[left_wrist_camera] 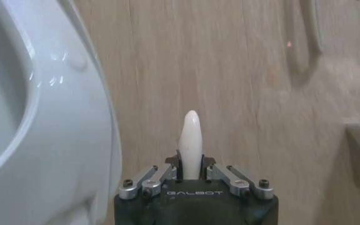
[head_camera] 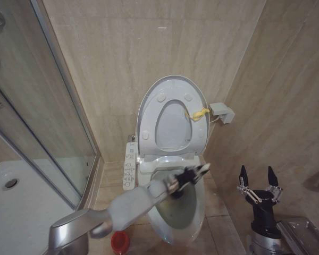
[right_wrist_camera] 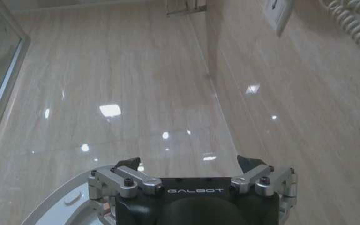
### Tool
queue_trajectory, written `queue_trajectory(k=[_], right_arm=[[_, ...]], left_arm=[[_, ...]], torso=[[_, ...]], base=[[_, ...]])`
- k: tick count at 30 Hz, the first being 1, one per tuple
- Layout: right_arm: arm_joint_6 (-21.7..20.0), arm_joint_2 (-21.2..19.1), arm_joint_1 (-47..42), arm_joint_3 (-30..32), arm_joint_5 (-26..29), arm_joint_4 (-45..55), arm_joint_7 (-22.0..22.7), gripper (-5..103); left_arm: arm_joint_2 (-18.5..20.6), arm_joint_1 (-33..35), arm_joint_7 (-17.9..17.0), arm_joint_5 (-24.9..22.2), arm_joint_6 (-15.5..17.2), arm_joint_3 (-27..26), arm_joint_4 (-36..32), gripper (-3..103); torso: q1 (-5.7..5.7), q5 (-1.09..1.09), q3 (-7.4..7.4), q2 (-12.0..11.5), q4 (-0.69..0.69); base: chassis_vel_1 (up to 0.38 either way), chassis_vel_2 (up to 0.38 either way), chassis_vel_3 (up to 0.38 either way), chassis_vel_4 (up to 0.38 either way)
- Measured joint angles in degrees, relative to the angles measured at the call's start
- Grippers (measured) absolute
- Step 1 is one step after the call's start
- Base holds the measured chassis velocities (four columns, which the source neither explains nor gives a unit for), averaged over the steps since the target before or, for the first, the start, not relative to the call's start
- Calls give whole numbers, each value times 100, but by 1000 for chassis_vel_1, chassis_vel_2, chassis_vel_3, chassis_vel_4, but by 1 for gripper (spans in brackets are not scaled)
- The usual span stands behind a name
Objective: Open the toilet lid, clean the toilet bowl with a toilet brush, close the toilet lid, and flush.
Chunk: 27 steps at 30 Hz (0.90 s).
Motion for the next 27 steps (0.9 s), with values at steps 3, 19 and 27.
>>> queue_trajectory(k=[3, 19, 27], right_arm=[[17, -2, -37, 2, 55, 0, -76, 100], [8, 8, -99, 30, 9, 98, 72, 100], [3, -6, -131, 93, -27, 122, 143, 100]], left_arm=[[51, 91, 35, 61, -56, 98, 336, 21], [-17, 220, 1, 177, -128, 151, 541, 21], [-263, 137, 0, 128, -130, -165, 90, 21]], torso=[[1, 4, 2, -1, 6], [0, 6, 1, -1, 13], [0, -1, 0, -1, 2]], base=[[0, 0, 0, 0], [-2, -3, -1, -2], [0, 0, 0, 0]])
